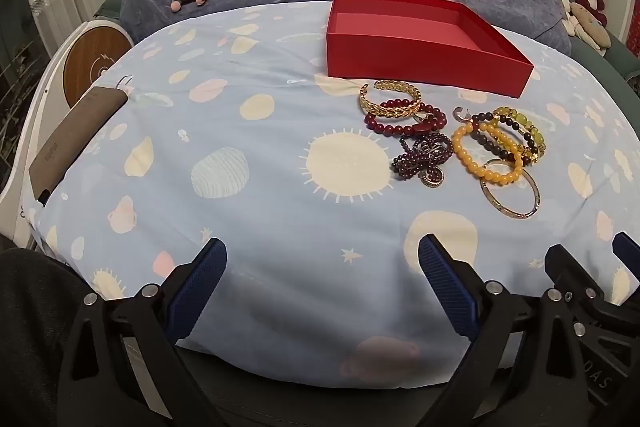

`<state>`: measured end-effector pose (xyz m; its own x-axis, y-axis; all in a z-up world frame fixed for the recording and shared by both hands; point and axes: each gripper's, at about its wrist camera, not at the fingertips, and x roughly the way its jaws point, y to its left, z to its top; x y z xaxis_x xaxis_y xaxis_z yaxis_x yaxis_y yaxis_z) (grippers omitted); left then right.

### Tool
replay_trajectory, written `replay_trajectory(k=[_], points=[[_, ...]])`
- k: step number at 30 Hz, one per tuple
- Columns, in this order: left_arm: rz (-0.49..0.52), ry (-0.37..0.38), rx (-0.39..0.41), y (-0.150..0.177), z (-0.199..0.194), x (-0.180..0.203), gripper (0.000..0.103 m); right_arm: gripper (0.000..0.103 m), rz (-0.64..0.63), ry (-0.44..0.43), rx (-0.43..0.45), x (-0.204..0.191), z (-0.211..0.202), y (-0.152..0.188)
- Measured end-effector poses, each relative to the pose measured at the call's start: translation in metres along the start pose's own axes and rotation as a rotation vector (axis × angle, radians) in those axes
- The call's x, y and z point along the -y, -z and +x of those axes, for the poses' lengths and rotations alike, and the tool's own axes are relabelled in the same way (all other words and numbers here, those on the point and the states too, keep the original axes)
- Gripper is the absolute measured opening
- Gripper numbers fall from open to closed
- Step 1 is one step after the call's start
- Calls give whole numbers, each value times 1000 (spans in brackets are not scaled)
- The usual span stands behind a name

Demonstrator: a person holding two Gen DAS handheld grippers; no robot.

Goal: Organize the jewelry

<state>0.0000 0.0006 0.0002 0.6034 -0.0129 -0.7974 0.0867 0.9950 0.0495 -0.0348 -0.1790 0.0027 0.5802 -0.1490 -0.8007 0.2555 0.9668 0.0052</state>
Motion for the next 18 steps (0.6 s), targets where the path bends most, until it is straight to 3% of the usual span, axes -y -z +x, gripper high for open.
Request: replay_trajectory(k=[18], points=[[7,7,11,-1,-4,-1,92,95,-20,10,3,-3,-2,2]])
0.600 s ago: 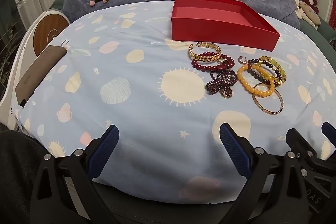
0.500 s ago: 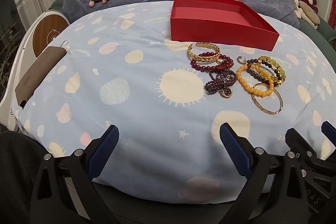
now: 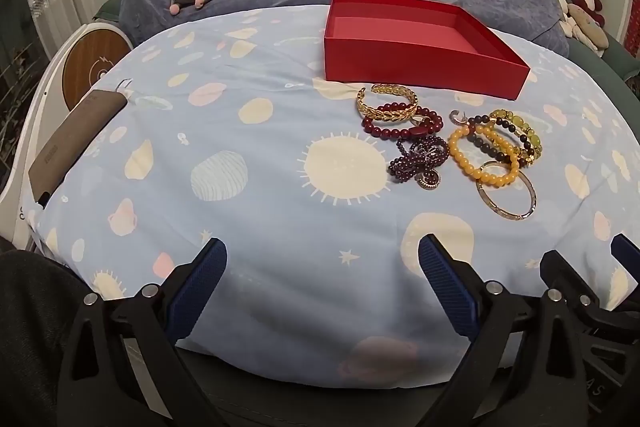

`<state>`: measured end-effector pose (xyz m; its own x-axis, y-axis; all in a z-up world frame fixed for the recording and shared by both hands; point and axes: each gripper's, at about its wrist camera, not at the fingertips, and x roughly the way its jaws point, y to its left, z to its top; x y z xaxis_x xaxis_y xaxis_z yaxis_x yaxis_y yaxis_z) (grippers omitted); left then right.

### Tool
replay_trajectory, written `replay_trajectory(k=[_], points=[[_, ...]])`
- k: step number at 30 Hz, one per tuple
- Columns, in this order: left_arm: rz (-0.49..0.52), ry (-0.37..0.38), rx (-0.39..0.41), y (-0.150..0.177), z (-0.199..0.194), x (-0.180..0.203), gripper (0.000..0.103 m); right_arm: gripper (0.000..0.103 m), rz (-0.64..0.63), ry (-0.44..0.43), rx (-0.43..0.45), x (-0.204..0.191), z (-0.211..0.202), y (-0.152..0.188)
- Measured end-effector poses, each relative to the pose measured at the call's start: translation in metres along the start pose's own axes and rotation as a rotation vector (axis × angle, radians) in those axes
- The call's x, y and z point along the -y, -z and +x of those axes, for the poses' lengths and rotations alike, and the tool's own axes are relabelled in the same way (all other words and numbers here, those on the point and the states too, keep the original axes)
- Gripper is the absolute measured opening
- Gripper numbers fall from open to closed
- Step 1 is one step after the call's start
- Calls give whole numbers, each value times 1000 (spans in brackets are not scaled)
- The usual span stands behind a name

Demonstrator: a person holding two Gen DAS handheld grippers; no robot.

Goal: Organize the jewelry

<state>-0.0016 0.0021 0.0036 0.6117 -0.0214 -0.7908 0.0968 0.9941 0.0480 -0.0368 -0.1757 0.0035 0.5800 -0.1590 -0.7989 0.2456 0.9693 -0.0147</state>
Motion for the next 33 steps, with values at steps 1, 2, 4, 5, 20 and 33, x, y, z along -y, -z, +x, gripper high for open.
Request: replay_trajectory(k=[1,2,4,5,20,33], points=[[0,1,0,0,0,0,92,95,0,0,0,0,0,0],[0,-1,1,0,-1,0,92,95,-1,1,0,0,0,1],[-1,-1,3,0,-2,1,92,95,-1,0,0,0,0,0],[-1,-1,3,0,-2,1,92,95,-1,0,0,0,0,0],[0,-1,2,-2,-2,1,92,95,3,-1,-4,1,1,0],[-1,-1,3,-2,-2,1,92,95,2,-1,-5,1,1,0]])
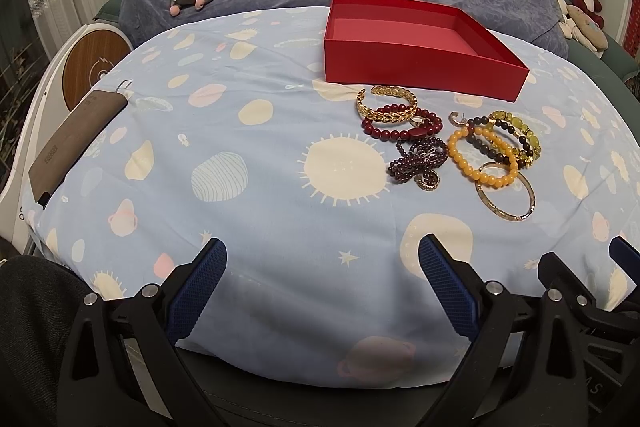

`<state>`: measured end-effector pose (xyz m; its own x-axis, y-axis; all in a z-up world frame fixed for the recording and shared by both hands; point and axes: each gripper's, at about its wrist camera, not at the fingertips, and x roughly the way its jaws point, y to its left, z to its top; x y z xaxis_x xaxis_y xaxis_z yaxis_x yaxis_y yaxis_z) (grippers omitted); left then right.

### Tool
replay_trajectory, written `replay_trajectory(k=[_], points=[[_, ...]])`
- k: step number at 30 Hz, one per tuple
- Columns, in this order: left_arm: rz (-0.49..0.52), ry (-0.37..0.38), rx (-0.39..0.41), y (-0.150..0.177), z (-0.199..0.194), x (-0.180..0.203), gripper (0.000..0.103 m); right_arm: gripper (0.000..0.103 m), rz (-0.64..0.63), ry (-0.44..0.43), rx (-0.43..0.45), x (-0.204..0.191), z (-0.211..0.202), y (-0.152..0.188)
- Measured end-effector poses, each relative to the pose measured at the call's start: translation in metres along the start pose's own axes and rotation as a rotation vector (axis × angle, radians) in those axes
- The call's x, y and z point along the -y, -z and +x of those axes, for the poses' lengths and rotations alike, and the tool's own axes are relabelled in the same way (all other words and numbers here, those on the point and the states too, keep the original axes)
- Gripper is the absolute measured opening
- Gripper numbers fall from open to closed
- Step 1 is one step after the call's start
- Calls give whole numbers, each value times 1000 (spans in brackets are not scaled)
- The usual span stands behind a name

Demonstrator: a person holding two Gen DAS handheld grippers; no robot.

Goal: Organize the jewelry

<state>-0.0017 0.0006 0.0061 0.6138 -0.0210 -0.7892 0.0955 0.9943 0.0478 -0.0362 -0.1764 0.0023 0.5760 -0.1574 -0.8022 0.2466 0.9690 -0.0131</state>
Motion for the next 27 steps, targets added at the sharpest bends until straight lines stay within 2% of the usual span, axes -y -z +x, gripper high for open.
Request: replay_trajectory(k=[27], points=[[2,-2,2,1,0,1,92,95,0,2,0,0,0,0]])
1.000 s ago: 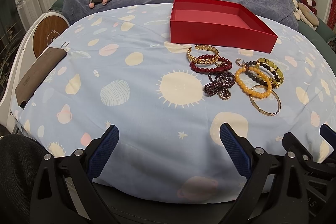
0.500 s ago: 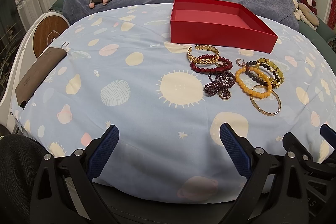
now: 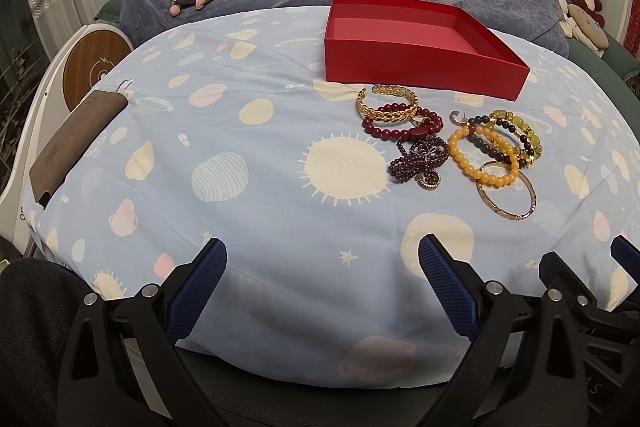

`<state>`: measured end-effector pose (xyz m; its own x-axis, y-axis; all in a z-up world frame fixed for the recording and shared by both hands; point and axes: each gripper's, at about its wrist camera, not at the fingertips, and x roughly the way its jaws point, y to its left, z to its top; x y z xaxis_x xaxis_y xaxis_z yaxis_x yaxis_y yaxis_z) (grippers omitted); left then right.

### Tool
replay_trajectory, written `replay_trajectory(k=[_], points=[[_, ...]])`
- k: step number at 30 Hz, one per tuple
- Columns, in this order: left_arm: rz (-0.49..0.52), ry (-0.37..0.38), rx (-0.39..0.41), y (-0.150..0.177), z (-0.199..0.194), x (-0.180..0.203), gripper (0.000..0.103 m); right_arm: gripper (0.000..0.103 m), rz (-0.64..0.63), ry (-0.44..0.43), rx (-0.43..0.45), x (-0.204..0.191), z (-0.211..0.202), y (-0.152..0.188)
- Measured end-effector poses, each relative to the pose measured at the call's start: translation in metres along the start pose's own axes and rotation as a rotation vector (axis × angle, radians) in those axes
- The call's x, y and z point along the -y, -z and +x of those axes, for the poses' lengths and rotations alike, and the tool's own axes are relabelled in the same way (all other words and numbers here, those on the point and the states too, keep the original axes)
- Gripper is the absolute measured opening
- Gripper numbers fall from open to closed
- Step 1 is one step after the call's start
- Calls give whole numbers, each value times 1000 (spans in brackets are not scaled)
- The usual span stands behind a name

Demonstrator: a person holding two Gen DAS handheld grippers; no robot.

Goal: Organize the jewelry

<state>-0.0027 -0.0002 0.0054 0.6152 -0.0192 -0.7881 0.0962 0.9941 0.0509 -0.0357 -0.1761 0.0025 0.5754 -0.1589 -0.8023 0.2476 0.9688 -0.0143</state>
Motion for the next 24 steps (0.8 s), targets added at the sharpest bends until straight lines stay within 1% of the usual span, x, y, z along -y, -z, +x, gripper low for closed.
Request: replay_trajectory(k=[14,24], points=[[-2,-5,4,0,1,-3,92,95,-2,8,-2,7,-1,6],[-2,-6,1,1,2,-2,92,95,-7,14,-9,3,0,4]])
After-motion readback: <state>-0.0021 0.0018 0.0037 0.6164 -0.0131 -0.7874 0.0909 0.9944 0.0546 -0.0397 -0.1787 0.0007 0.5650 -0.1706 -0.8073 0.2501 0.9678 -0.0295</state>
